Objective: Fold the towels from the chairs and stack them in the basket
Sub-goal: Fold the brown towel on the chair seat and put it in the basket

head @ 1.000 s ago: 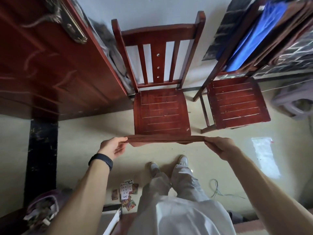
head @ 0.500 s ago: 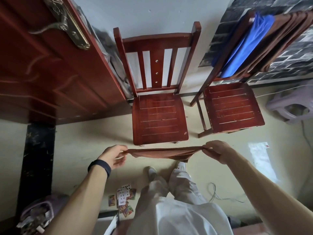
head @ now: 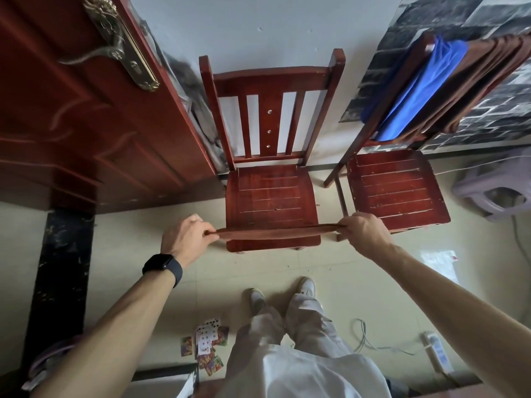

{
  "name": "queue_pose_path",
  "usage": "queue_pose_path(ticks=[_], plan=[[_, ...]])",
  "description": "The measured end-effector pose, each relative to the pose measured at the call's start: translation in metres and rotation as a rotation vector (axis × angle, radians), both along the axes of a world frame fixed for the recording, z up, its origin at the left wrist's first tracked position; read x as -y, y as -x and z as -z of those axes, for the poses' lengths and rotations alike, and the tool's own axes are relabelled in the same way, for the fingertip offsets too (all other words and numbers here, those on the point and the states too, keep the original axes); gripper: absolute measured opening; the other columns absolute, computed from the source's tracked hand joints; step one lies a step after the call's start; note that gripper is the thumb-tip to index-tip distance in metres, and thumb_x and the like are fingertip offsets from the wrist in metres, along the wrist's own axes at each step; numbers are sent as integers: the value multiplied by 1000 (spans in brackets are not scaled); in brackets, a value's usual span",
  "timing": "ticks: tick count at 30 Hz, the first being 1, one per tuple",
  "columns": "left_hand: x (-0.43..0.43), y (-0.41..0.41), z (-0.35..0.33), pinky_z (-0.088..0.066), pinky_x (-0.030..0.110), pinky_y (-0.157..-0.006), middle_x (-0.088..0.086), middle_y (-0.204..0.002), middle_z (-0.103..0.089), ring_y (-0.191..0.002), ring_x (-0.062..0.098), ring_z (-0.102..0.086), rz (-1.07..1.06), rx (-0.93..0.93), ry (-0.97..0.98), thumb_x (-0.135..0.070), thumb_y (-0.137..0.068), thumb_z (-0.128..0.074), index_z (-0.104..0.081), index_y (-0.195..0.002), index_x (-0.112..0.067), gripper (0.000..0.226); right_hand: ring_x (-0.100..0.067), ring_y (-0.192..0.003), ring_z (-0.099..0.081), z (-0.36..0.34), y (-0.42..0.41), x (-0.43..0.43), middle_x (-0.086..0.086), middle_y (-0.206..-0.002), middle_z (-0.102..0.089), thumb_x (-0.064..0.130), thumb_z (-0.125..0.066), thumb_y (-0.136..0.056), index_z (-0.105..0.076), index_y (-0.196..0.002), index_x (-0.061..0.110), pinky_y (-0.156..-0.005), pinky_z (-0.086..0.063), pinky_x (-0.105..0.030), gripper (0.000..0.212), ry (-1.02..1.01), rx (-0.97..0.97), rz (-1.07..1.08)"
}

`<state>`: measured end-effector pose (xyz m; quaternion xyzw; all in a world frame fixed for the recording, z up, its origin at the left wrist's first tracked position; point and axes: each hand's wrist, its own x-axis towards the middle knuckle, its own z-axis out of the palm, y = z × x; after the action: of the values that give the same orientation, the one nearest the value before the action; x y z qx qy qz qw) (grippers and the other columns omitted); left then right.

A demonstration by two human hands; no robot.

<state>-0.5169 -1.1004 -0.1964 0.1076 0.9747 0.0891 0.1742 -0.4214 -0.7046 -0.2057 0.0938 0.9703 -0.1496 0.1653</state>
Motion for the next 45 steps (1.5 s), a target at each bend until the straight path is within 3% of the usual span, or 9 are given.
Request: queue_pose_path(ticks=[3,6,10,16,25,28,34,39,45], plan=[[6,5,2,-45,29,-65,-10,-97,-65,-93,19,-59,215,-191,41,-40,-89,-69,-78,-93,-29,15,-28,-98,-63,-2,4,-7,-4,-110,-65,30,-68,-93,-78,-104,17,-79,-58,-44,19,-36,-79,-104],[10,17,4,-49,35,-62,-4,-82,-70,-80,24,-61,347,-315,72,-31,-83,-78,-80,-85,-18,13,-28,-85,-63,-8,19,-14,-4,-96,-68,26,-69,-93,-78,-99,14,-69,-59,-42,16,-35,-220,-138],[4,62,-1,-51,37,-65,-3,-83,-71,-82,26,-61,212,-361,-22,-29,-79,-82,-79,-82,-18,12,-29,-78,-67,-16,65,-19,-7,-92,-70,16,-76,-87,-79,-96,9,-66,-60,-38,11,44,-446,-76],[-7,131,6,-52,33,-68,-8,-89,-73,-89,20,-61,71,-317,-53,-44,-82,-76,-78,-89,-29,17,-22,-71,-68,-15,127,-29,-1,-89,-71,20,-78,-85,-80,-96,17,-68,-60,-37,12,47,-453,7],[-33,178,30,-47,35,-62,-1,-71,-66,-72,27,-59,123,-536,-52,-35,-72,-86,-76,-75,-20,18,-29,-61,-64,8,181,-53,-7,-80,-65,4,-81,-79,-77,-87,4,-57,-60,-37,9,-88,-677,-84],[-30,178,44,-45,37,-64,-1,-75,-69,-72,27,-59,145,-625,-55,-35,-79,-81,-78,-80,-21,15,-27,-68,-64,22,179,-57,-8,-84,-65,7,-79,-82,-76,-90,3,-58,-59,-38,9,-121,-736,-110],[-12,124,140,-42,38,-65,-3,-89,-70,-76,26,-61,254,-636,-105,-23,-85,-76,-76,-89,-22,3,-31,-79,-62,121,118,-41,-6,-91,-66,13,-83,-78,-75,-90,10,-52,-57,-39,14,-111,-597,-89],[2,41,251,-45,37,-65,-4,-88,-71,-78,27,-62,316,-379,-36,-22,-79,-67,-74,-81,-23,7,-32,-79,-64,243,36,-21,-4,-89,-67,9,-86,-75,-74,-85,12,-48,-55,-39,16,-68,-269,-28],[16,-51,314,-51,33,-59,-6,-78,-68,-73,24,-64,266,-15,44,-13,-57,-92,-74,-70,-24,25,-32,-80,-64,308,-63,5,-4,-92,-70,12,-84,-76,-75,-80,14,-58,-58,-40,10,-26,30,44]])
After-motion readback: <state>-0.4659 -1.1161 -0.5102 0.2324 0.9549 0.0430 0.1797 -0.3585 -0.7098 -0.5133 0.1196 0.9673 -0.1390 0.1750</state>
